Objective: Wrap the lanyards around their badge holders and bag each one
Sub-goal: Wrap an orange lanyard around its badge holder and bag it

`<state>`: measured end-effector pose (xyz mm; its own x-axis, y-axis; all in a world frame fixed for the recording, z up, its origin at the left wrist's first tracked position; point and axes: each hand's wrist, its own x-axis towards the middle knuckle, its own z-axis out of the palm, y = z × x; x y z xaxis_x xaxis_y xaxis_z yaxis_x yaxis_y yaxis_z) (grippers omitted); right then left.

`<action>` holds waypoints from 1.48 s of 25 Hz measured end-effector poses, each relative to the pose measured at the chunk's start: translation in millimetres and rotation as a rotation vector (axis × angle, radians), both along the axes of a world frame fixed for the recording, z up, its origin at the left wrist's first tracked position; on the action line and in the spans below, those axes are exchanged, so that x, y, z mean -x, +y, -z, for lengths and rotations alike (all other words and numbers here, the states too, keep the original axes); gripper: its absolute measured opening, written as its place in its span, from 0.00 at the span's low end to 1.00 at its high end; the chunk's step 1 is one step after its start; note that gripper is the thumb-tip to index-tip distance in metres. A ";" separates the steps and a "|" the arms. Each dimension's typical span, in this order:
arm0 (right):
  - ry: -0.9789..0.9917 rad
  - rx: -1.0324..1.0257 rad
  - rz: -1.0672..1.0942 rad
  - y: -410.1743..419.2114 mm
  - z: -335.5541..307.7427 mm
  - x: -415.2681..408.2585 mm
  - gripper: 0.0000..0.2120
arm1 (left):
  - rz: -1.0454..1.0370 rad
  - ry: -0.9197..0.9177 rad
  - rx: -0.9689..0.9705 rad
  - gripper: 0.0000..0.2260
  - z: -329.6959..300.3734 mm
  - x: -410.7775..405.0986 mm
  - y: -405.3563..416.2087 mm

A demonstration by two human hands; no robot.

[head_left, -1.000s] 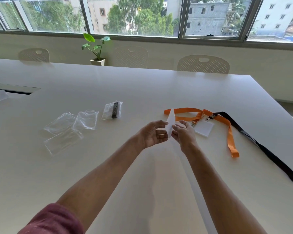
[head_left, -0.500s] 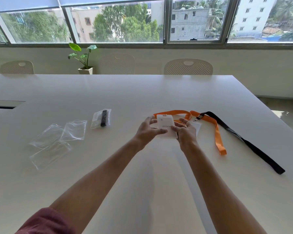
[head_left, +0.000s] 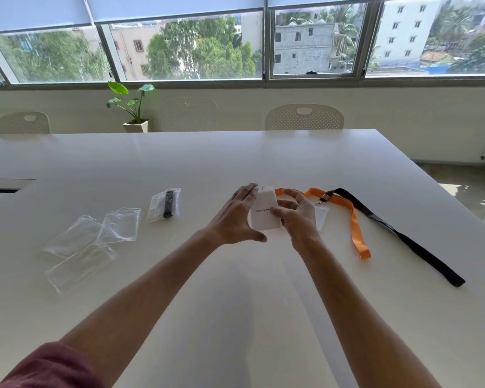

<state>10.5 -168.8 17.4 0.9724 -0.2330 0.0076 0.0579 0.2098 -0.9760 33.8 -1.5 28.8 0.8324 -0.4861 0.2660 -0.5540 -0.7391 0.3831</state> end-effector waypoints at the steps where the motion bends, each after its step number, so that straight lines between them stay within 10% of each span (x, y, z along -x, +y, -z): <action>1: -0.016 0.024 -0.009 0.8 -1.4 0.3 0.23 | 0.010 -0.027 -0.018 0.55 -4.5 1.2 1.1; 7: -0.026 0.073 0.035 -1.6 -7.1 -4.8 0.10 | -0.015 -0.122 -0.012 0.53 -16.2 14.2 6.9; 21: -0.207 0.360 -0.140 17.5 -3.7 1.2 0.18 | -0.010 -0.243 0.042 0.53 -49.2 20.5 11.0; 37: -0.115 0.186 -0.234 47.9 15.9 13.3 0.13 | -0.207 -0.299 -0.078 0.52 -60.2 7.7 27.2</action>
